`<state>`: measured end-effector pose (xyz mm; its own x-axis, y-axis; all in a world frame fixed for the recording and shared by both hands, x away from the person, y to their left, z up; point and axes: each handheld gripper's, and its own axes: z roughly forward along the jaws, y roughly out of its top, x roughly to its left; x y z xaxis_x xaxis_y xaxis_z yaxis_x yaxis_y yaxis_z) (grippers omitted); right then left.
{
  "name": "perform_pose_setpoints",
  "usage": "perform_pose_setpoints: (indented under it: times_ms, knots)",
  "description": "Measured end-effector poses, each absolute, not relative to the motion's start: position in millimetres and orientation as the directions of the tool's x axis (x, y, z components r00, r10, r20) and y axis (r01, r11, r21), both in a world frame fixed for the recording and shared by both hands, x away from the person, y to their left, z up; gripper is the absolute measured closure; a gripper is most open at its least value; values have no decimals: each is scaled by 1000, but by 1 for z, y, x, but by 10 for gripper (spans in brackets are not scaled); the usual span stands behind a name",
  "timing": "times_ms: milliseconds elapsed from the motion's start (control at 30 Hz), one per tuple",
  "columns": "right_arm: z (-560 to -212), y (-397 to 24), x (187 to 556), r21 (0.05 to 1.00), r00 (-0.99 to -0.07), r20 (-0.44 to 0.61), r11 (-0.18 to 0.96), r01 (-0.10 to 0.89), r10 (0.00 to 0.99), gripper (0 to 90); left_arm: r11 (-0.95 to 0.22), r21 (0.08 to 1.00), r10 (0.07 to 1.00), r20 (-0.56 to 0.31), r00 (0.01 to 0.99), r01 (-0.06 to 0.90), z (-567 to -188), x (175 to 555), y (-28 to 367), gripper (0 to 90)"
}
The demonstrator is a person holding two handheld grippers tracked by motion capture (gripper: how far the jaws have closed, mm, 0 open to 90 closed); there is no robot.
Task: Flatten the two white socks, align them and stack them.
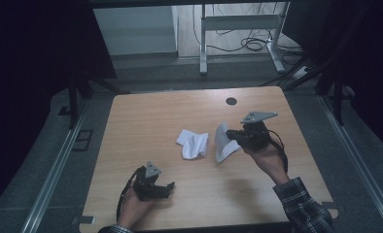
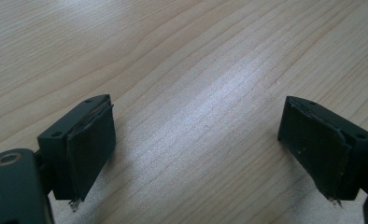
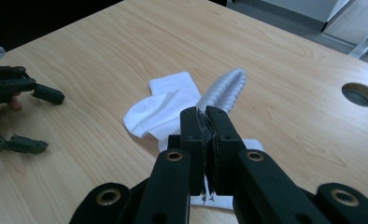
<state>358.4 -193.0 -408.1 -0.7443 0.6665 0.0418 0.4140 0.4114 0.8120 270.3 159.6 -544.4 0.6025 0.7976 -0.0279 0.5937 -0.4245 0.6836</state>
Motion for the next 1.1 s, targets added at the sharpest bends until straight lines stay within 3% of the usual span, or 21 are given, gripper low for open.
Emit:
perform_pose_setpoints:
  times_ms: [367, 1100]
  knots:
    - [-385, -216, 356, 825, -710, 8, 397, 403, 704, 867, -422, 684, 799, -30, 600, 596, -544, 270, 159, 111]
    - [-389, -292, 380, 820, -584, 72, 285, 496, 808, 870, -425, 682, 798, -29, 602, 596, -544, 270, 160, 111]
